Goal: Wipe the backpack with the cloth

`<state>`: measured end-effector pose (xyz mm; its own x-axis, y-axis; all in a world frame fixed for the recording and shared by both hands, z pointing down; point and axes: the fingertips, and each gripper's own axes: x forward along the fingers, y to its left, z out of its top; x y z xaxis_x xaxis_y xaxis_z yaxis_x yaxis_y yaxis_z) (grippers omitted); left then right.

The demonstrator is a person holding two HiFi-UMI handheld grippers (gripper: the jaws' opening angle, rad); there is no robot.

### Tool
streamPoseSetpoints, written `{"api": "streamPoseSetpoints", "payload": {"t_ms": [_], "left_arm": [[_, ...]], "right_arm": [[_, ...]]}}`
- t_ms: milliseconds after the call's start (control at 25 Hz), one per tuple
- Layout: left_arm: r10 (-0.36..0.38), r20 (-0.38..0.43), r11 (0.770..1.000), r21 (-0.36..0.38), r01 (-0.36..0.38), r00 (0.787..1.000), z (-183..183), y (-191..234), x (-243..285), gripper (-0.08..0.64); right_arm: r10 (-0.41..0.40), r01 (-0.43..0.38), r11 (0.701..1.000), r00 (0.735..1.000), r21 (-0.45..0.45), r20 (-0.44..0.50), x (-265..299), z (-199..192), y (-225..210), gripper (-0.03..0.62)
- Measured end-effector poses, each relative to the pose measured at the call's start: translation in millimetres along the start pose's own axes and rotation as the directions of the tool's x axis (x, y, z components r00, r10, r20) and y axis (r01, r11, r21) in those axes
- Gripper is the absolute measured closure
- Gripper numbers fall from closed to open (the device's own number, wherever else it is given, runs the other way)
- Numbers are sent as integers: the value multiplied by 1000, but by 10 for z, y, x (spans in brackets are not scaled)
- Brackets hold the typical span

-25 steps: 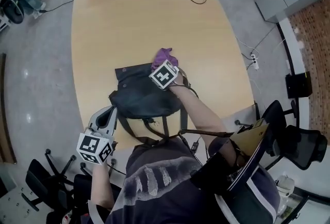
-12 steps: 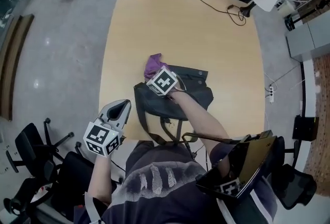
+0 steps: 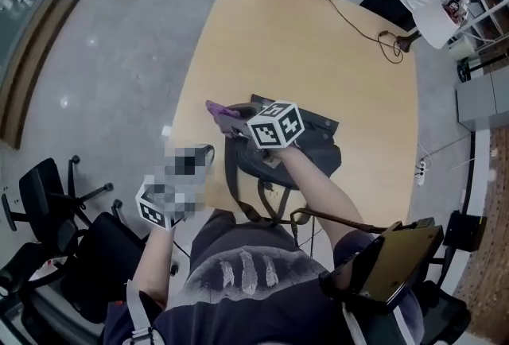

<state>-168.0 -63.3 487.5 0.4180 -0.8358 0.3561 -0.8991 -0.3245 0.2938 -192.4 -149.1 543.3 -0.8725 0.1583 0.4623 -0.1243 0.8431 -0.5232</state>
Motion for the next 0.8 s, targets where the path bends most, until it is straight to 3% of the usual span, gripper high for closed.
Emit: {"api": "streamPoseSetpoints", "payload": {"t_ms": [80, 160, 280, 440, 520, 800], "left_arm": [[-7, 3, 1000, 6, 7, 1000, 16, -6, -35, 552], [-17, 0, 1000, 9, 17, 1000, 5, -27, -37, 552], [-34, -17, 999, 12, 34, 999, -42, -89, -17, 552], [-55, -36, 998, 24, 56, 998, -59, -150, 42, 552], [-71, -43, 997, 33, 72, 997, -50, -207, 103, 552], [-108, -50, 991, 68, 111, 993, 55, -408, 230, 552]], "right_arm": [[32, -38, 987, 999, 157, 41, -64, 27, 78, 535], [-32, 43, 970, 998, 238, -49, -97, -244, -30, 535], [-210, 241, 964, 951, 116, -227, -214, -752, -303, 535], [-398, 389, 916, 864, -94, -309, -540, -986, -631, 535], [-450, 429, 893, 828, -137, -336, -710, -1088, -771, 535], [-546, 493, 838, 760, -234, -353, -1171, -1172, -998, 535]]}}
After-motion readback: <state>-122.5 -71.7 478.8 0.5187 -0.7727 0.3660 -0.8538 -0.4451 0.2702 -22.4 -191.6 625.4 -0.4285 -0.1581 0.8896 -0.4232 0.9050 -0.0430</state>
